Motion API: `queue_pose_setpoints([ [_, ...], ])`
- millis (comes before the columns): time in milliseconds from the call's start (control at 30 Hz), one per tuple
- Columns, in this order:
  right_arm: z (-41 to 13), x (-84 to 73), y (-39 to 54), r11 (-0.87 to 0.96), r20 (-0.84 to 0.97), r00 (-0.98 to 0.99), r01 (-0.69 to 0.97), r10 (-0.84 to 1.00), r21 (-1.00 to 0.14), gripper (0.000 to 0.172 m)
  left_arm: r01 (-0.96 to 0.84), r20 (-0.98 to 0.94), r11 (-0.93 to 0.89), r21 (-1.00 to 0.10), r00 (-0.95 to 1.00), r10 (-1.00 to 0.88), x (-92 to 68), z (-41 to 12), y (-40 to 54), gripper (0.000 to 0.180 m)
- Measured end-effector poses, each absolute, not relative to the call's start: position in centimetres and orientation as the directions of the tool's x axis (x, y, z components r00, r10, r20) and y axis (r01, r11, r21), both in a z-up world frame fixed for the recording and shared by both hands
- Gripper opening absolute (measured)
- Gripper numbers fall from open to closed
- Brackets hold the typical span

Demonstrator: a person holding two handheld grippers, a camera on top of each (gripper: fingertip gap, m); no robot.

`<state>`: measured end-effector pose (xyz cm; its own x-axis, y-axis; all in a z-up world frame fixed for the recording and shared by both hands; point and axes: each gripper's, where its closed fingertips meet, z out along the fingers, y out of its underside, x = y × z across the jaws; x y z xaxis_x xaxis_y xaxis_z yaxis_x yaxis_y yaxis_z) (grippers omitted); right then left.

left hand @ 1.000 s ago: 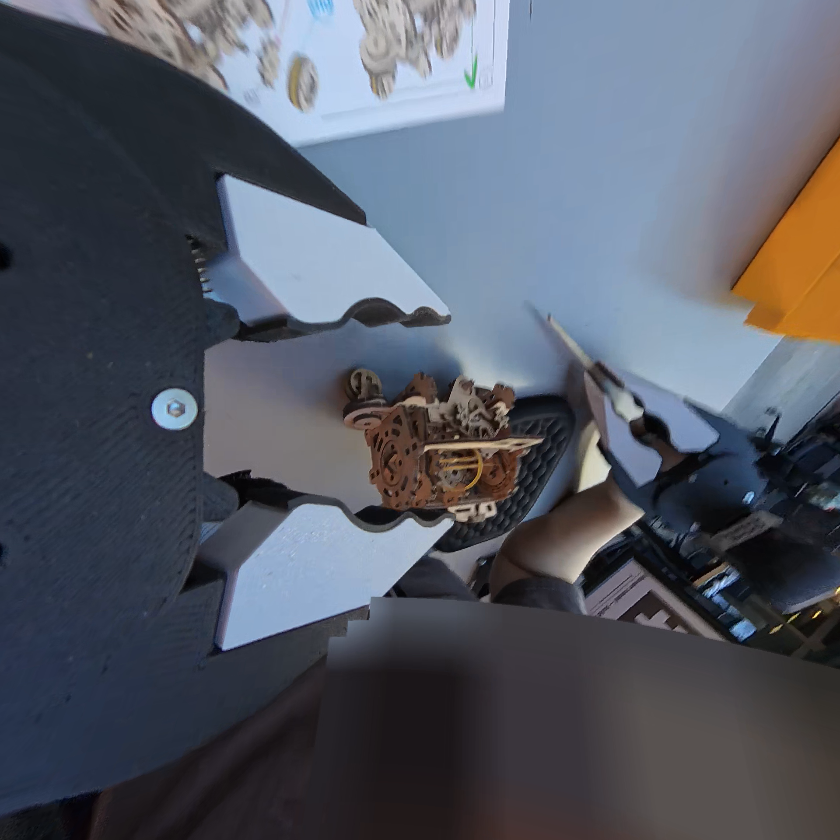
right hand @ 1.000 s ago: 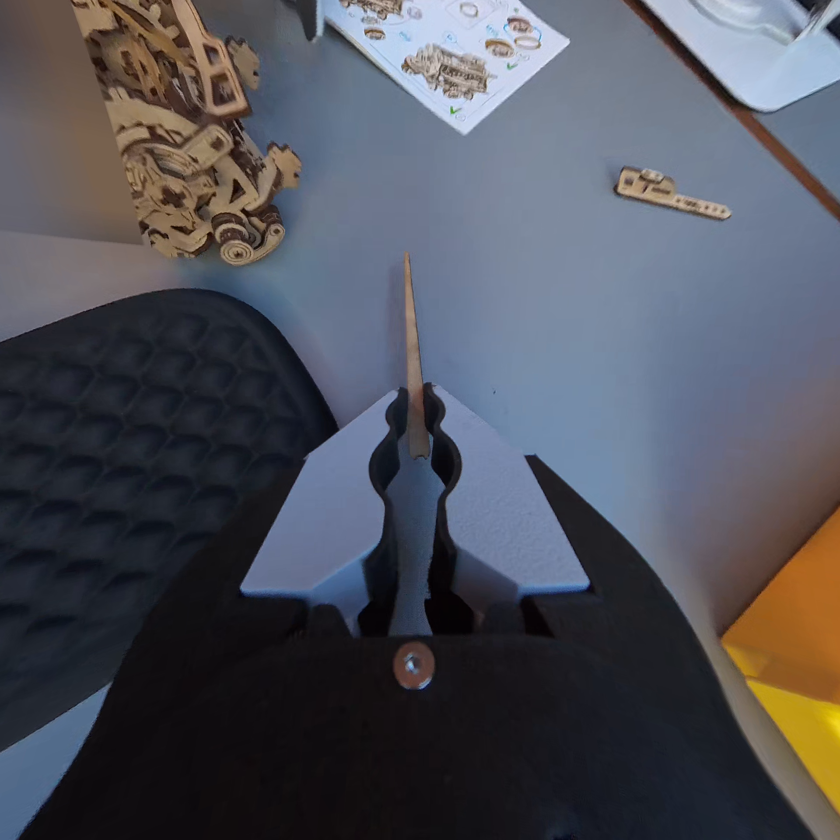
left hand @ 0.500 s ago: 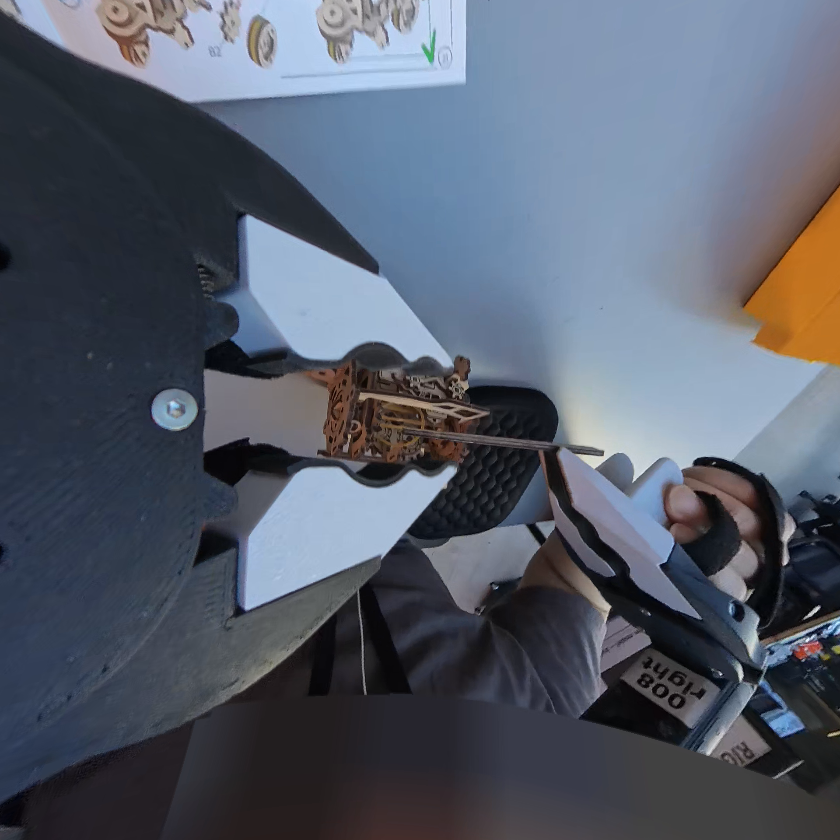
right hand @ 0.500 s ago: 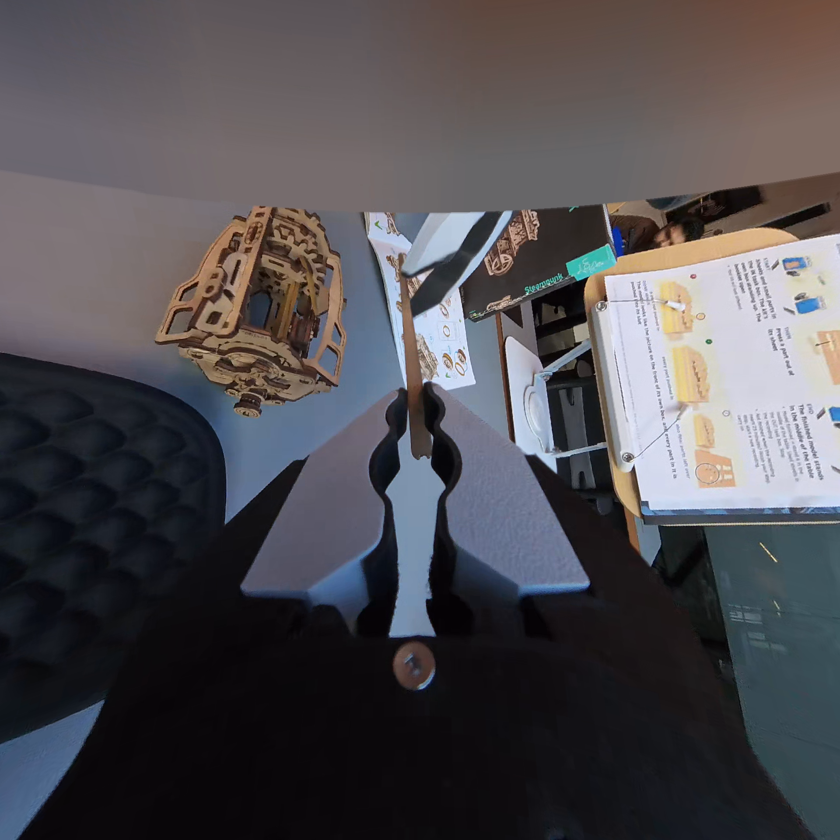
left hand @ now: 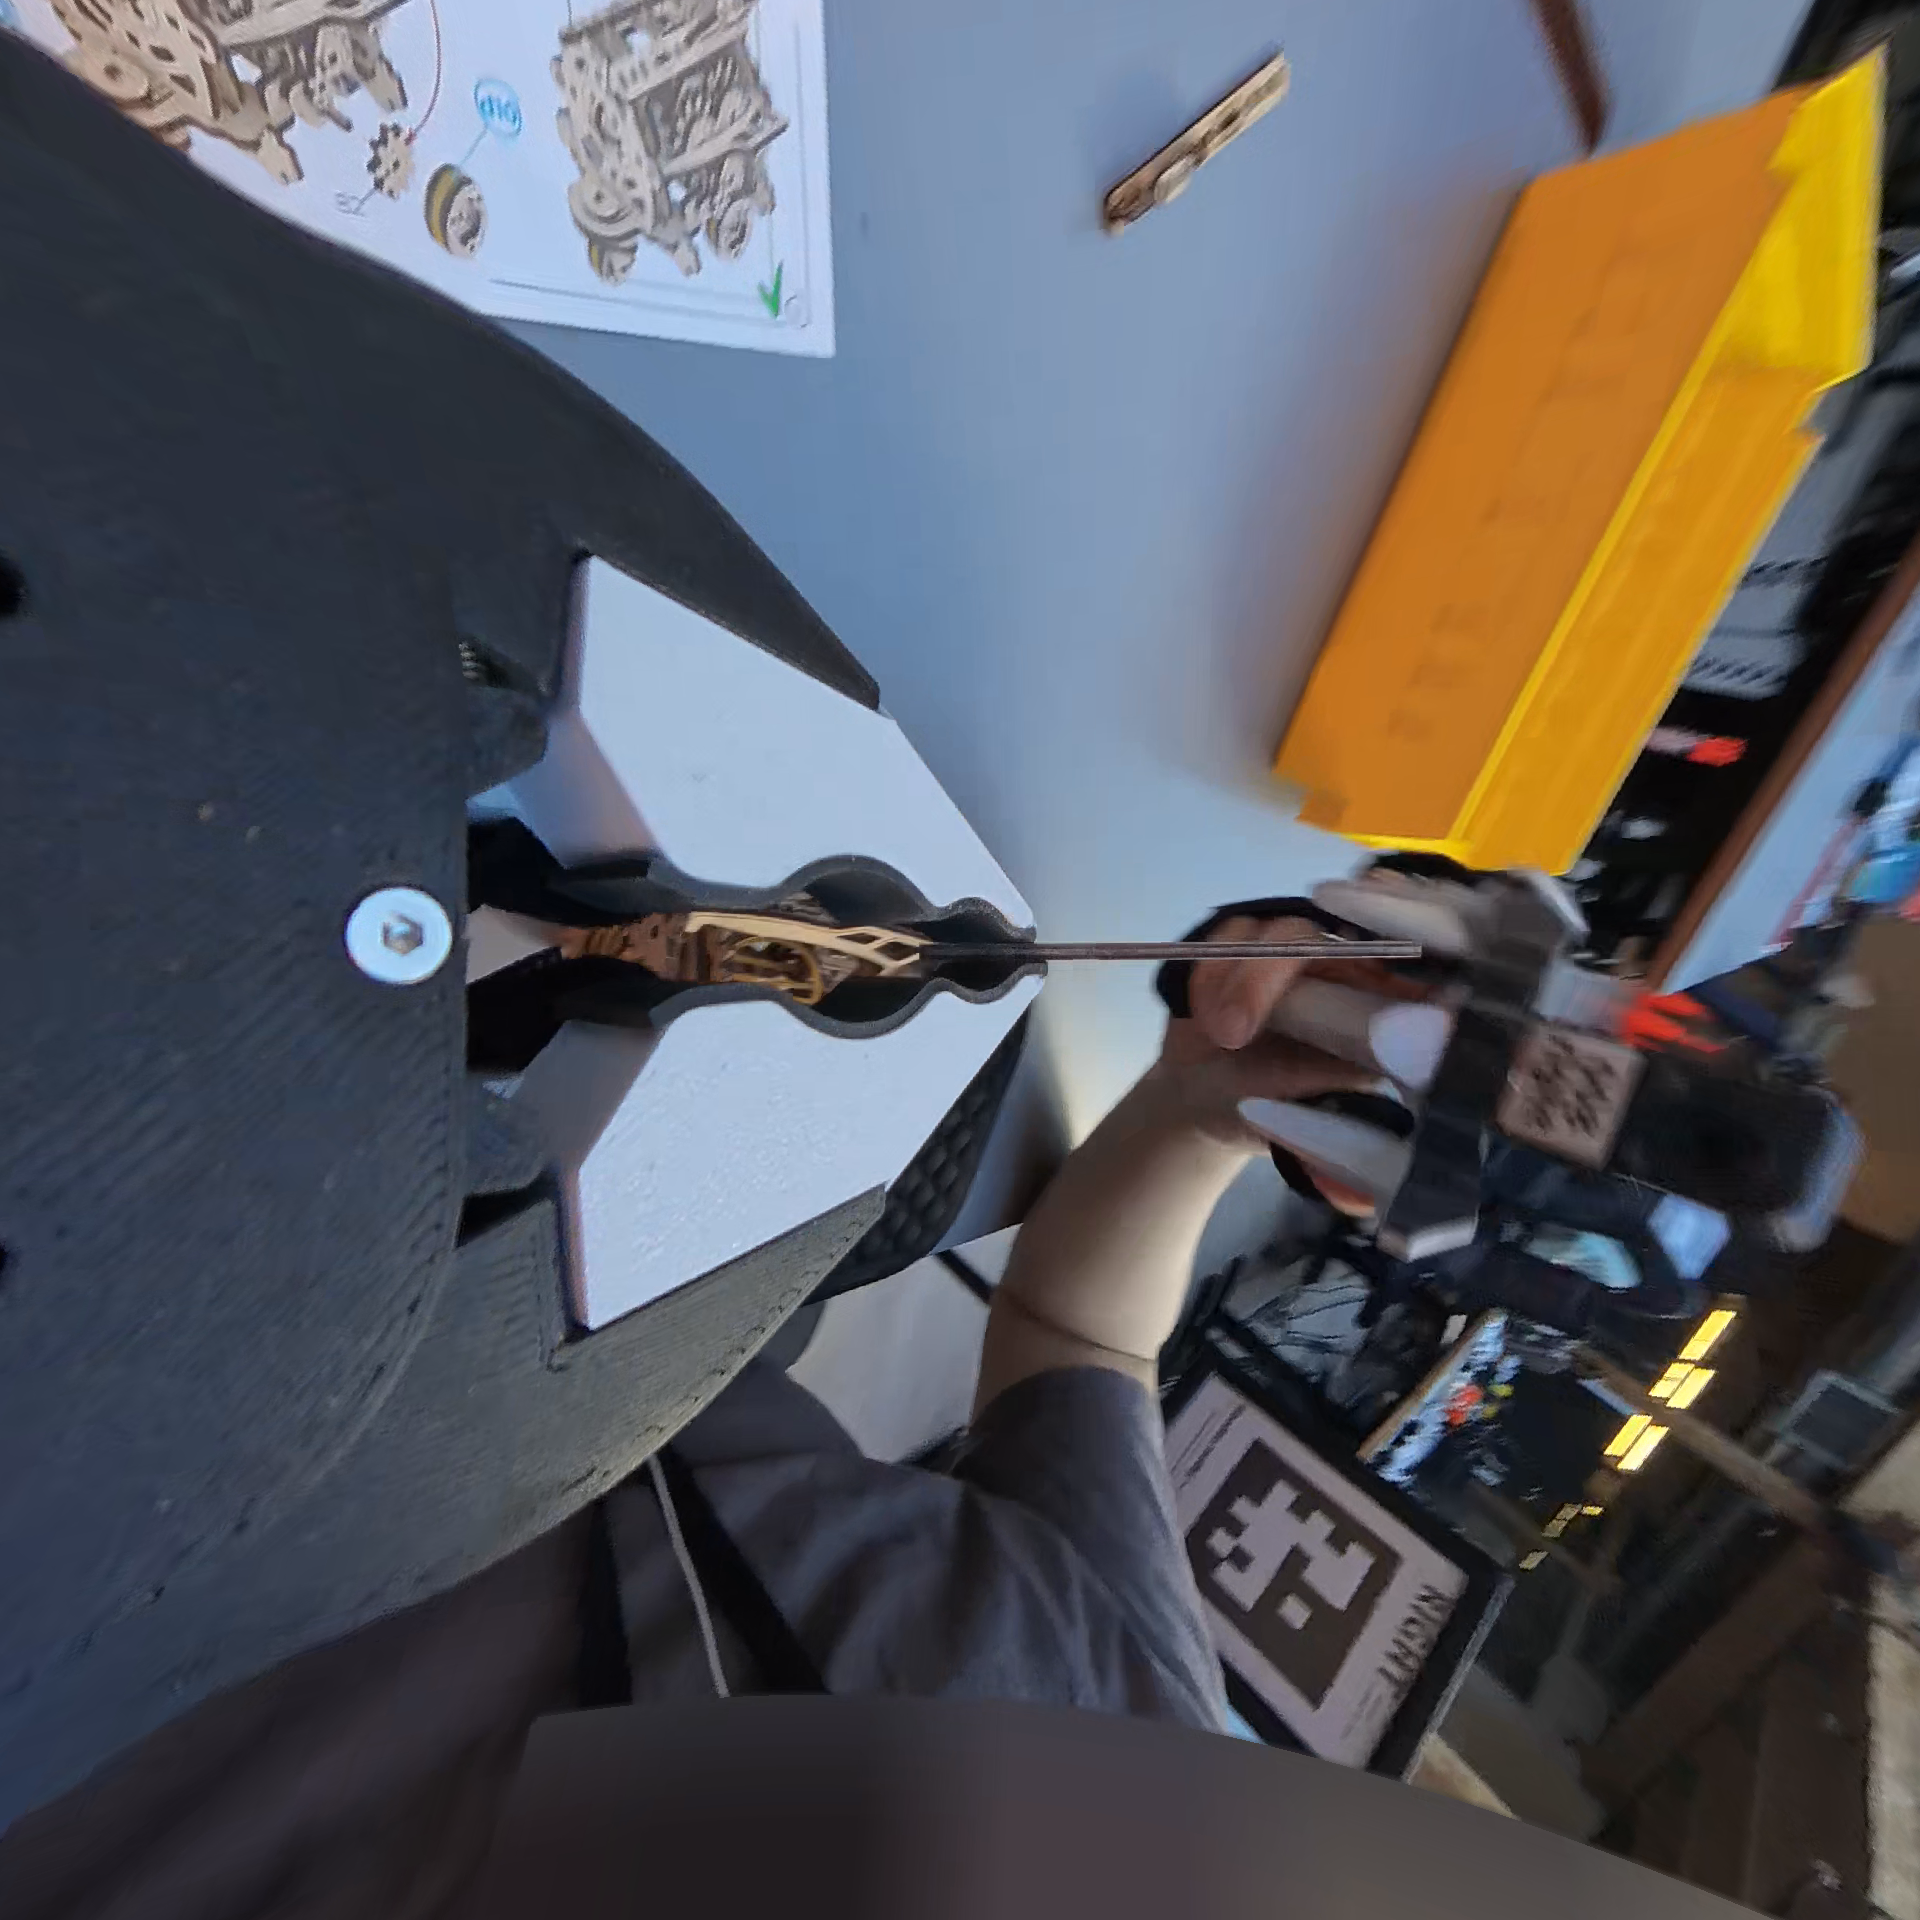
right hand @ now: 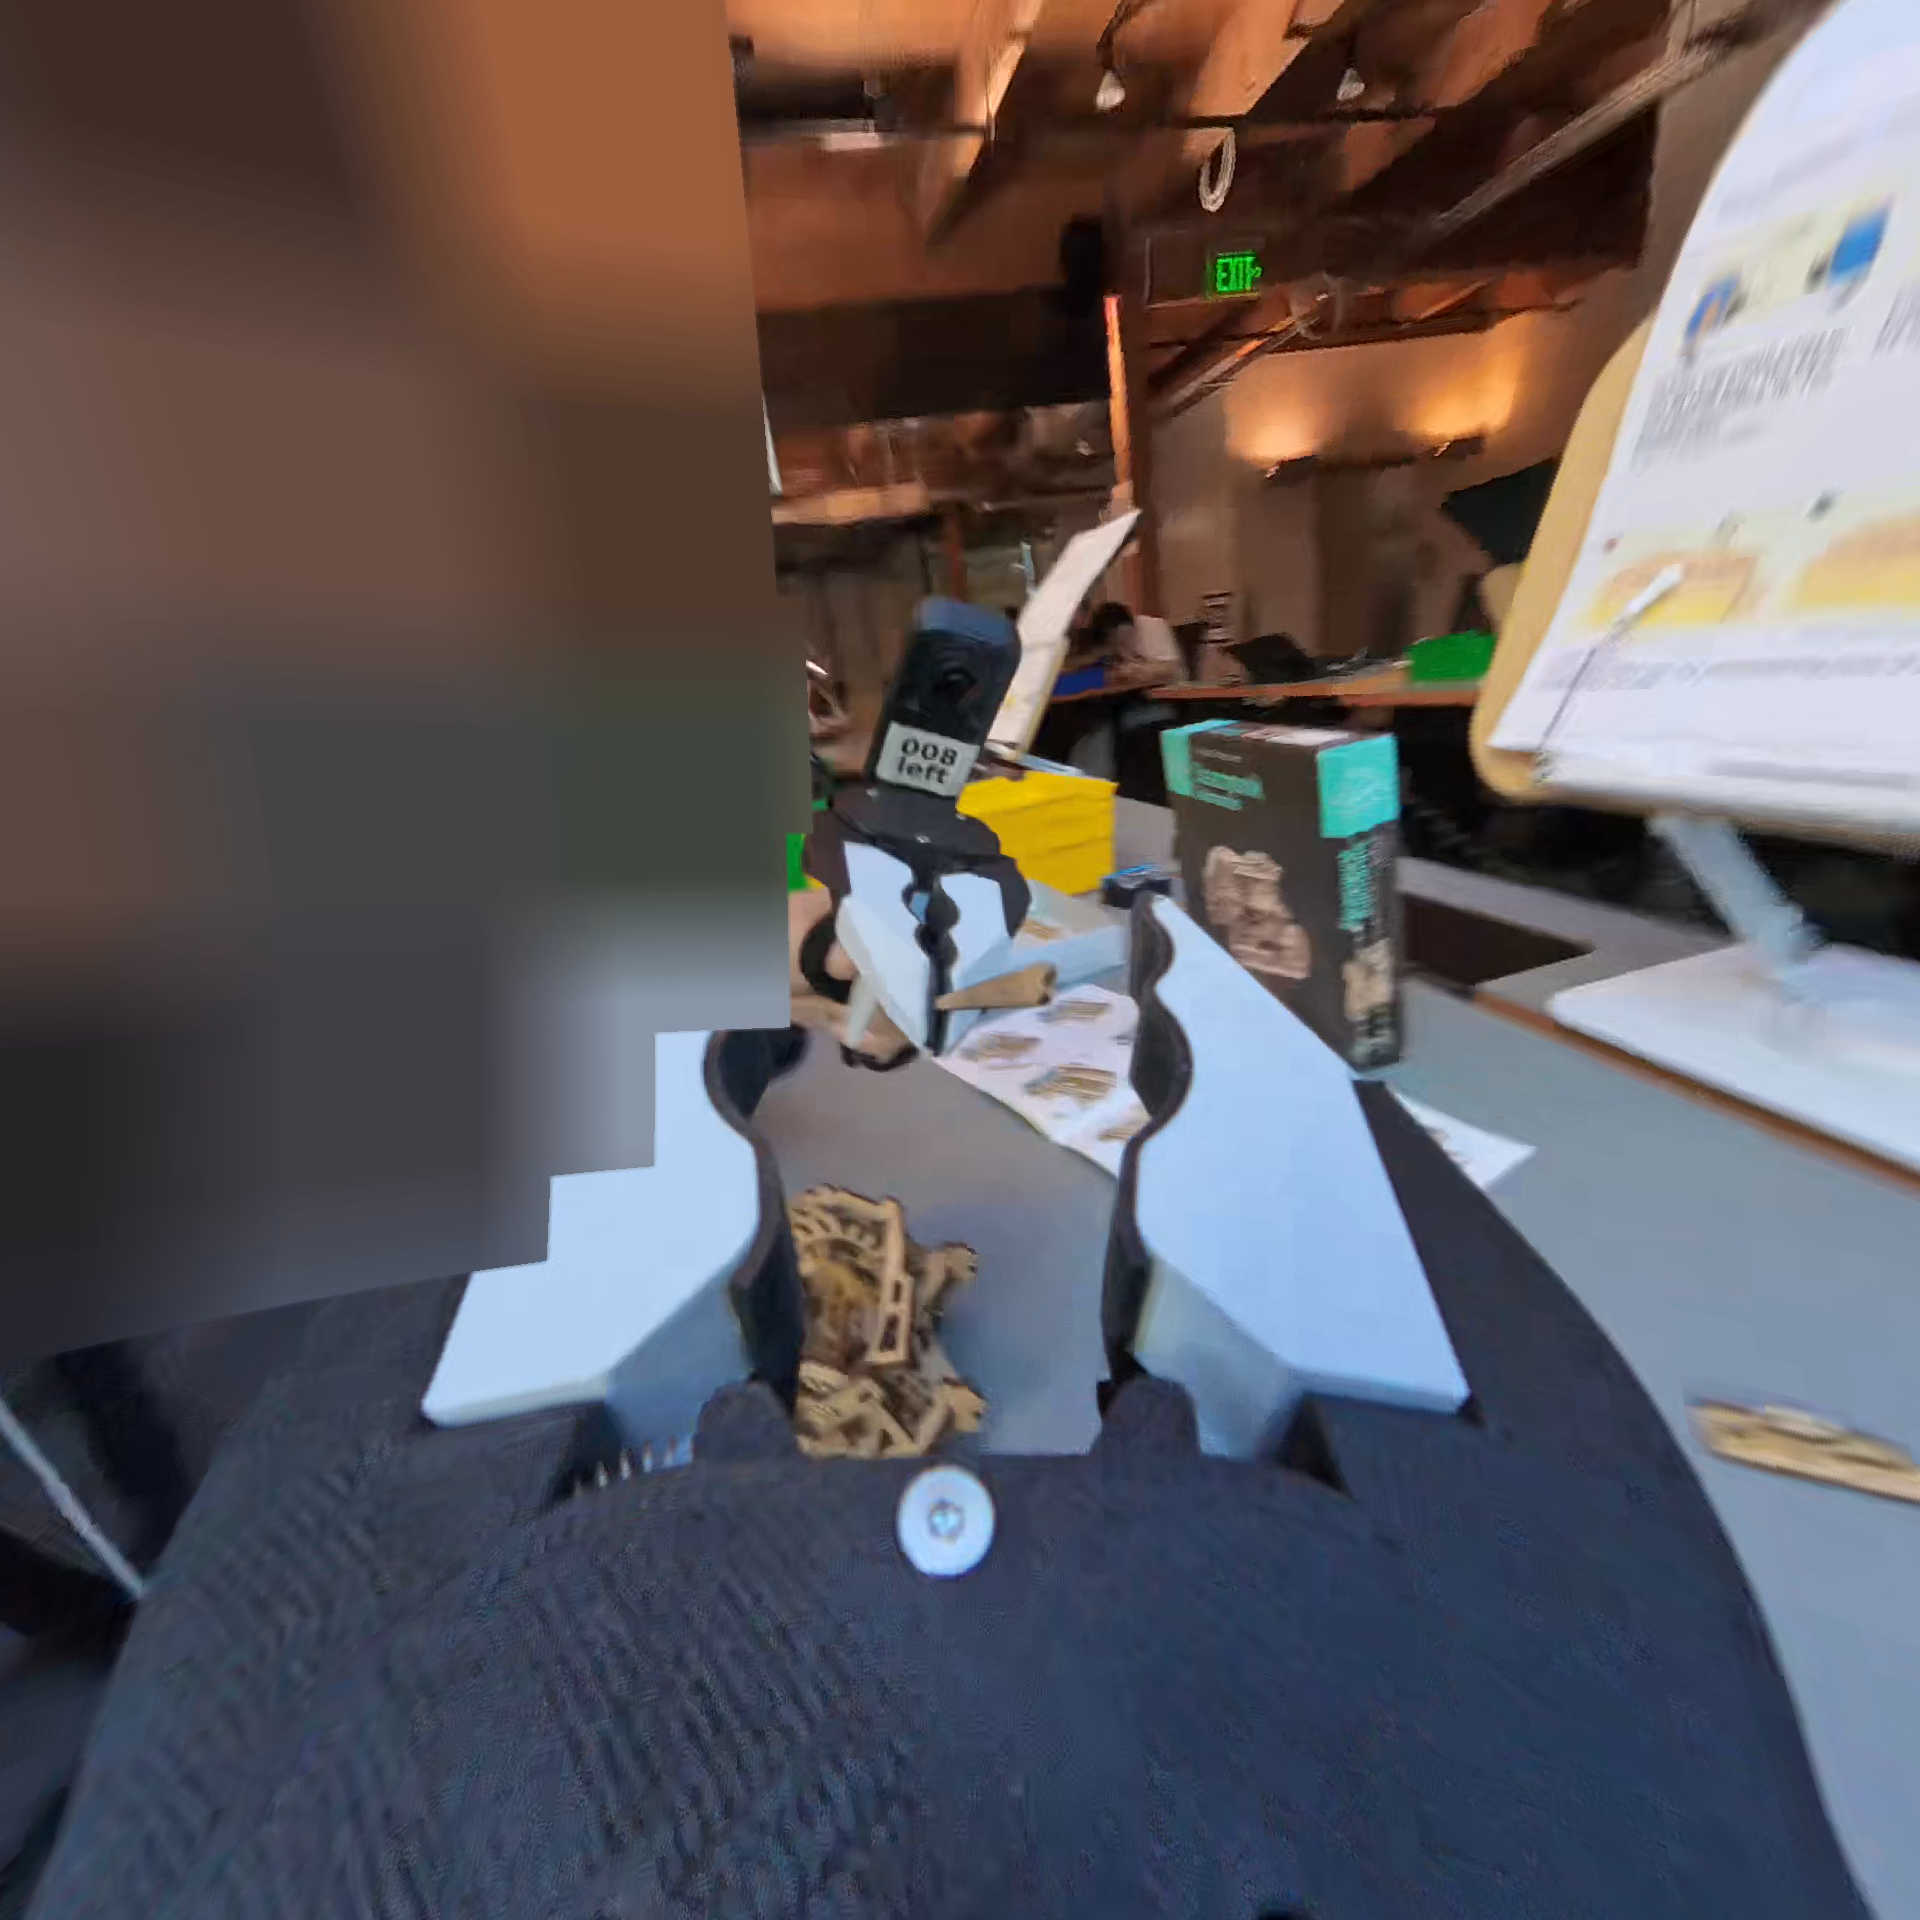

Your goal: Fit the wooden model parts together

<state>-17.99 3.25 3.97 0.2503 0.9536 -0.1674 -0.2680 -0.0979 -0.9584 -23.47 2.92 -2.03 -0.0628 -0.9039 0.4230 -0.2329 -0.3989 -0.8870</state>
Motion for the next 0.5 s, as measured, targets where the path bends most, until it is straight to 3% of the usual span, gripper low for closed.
queue_pose_setpoints([
  [67, 3.5, -18.8, 4.6, -0.302, -0.347, 0.113, -0.299, 0.931, -0.905, 0.045, -0.137, 0.405, -0.395, -0.908, -0.058, -0.912, -23.6, -0.8, 3.3, 0.000],
  [133, 1.8, -20.6, 5.1, -0.353, -0.370, 0.083, -0.170, 0.925, -0.920, 0.043, -0.097, 0.386, -0.380, -0.920, -0.050, -0.921, -23.8, -0.3, 3.4, 0.000],
  [300, 1.1, -23.7, 3.9, -0.304, -0.304, -0.013, -0.008, 0.953, -0.953, 0.014, -0.139, 0.372, -0.363, -0.921, -0.049, -0.927, -24.0, -1.2, 3.0, 0.000],
  [367, 0.1, -24.3, 4.0, -0.280, -0.281, -0.011, 0.058, 0.960, -0.958, 0.012, -0.174, 0.352, -0.338, -0.925, -0.052, -0.935, -24.0, -1.8, 2.7, 0.000],
  [400, -0.3, -24.4, 3.4, -0.272, -0.278, -0.045, 0.096, 0.960, -0.957, 0.001, -0.187, 0.338, -0.322, -0.928, -0.058, -0.939, -23.9, -2.1, 2.5, 0.000],
  [500, -0.8, -24.4, 3.5, -0.235, -0.241, -0.038, 0.122, 0.970, -0.964, 0.000, -0.202, 0.324, -0.309, -0.929, -0.050, -0.945, -23.9, -2.5, 2.7, 0.000],
])
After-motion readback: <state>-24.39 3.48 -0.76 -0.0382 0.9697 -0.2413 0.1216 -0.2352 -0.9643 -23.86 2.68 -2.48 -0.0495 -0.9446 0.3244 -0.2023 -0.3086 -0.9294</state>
